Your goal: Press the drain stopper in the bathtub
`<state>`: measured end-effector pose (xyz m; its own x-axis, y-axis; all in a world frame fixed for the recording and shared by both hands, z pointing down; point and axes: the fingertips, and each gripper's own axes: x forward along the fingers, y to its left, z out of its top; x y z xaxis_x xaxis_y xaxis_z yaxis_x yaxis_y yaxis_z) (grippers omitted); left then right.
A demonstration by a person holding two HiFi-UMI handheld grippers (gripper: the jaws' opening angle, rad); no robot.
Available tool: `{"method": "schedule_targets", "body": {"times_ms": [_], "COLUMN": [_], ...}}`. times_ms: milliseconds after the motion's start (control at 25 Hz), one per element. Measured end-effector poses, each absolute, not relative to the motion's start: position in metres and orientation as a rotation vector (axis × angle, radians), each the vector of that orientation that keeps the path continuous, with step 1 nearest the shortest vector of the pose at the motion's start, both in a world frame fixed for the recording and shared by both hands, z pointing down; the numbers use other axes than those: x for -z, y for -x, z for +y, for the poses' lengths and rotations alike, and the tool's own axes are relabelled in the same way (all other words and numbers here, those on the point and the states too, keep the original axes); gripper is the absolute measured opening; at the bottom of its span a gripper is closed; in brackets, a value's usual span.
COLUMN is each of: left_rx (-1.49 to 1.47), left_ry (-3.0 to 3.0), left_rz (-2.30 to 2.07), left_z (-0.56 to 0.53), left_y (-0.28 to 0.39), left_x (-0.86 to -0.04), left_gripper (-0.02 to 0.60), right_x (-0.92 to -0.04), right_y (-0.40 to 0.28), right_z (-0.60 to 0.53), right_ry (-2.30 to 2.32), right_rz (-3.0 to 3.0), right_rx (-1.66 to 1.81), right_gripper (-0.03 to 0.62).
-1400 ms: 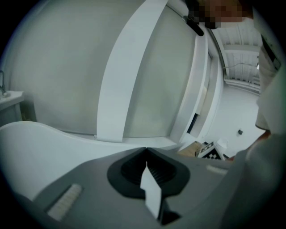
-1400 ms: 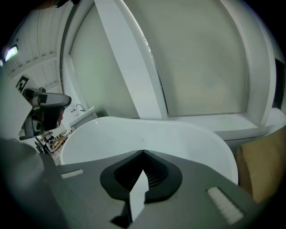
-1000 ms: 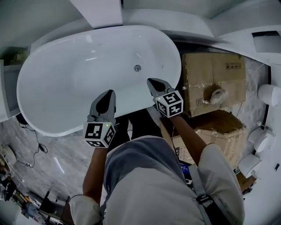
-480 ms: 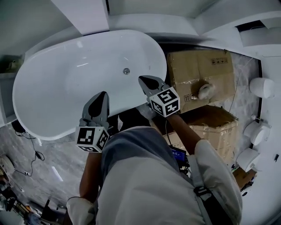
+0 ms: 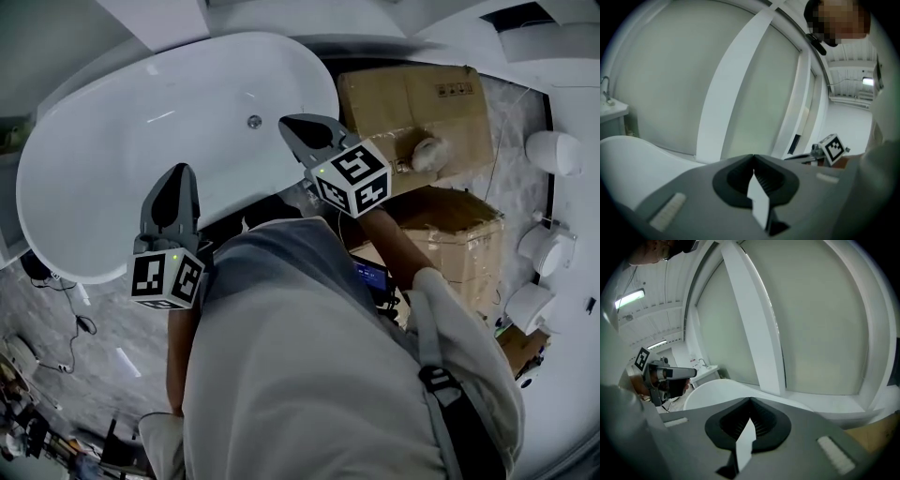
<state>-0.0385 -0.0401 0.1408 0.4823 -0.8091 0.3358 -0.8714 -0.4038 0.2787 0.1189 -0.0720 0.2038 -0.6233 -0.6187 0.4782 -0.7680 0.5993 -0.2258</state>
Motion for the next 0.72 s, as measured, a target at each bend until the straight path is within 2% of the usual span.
{"method": "schedule_targets", "body": {"times_ms": [720], "left_rx": [-0.123], "left_ry": [-2.374], "left_rz": [-1.452], "left_z": [-0.056], "left_y": [0.051], "left_x": [-0.091], "left_gripper": [0.000], "right_x": [-0.106], "right_y": [-0.105], "right_z": [-0.058], "right_ry": [-1.132], "right_rz": [-2.630], "right_rx": [-0.474], "right_gripper": [-0.006]}}
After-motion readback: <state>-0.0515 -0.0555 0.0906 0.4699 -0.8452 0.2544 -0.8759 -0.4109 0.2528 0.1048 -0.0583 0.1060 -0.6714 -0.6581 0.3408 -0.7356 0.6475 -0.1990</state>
